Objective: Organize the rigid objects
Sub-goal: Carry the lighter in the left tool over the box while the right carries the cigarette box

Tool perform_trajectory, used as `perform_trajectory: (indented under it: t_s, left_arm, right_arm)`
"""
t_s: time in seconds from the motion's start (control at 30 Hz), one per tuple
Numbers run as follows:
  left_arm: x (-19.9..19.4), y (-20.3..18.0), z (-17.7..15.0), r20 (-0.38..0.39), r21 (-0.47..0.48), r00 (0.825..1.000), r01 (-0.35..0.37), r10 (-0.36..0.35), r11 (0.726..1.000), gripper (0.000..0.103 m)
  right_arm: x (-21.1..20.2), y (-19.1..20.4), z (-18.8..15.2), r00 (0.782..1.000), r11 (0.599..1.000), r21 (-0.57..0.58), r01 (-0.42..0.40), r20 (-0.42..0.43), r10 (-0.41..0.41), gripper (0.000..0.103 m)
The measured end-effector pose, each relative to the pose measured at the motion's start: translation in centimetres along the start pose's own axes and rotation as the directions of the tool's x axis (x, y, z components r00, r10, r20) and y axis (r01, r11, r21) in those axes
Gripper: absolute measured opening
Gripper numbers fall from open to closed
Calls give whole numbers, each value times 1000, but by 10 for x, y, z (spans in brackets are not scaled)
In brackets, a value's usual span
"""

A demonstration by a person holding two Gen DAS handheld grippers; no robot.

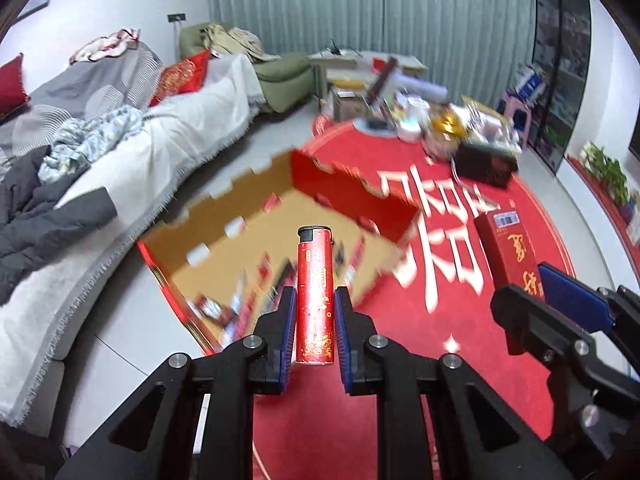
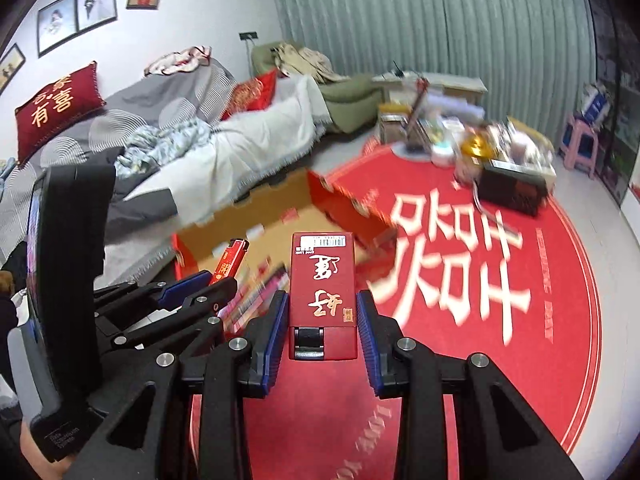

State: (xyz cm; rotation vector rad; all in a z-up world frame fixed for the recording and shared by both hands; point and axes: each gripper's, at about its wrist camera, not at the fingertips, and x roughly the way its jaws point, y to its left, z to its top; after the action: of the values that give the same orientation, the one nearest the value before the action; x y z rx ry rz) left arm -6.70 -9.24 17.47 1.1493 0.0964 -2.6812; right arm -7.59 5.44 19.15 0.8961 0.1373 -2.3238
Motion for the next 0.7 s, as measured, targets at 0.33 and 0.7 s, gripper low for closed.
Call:
perform_trajectory:
  t_s: [0.33, 0.7]
  left_arm:
    - [-2, 34, 55, 38, -43, 999, -24, 26, 999, 20]
    - [99, 62, 36, -215, -68, 976, -52, 36, 996, 20]
  right_arm:
    - [14, 24, 55, 999, 998, -63, -20, 45, 23, 36]
    - [117, 36, 49, 985, 994, -98, -41, -173, 24, 36]
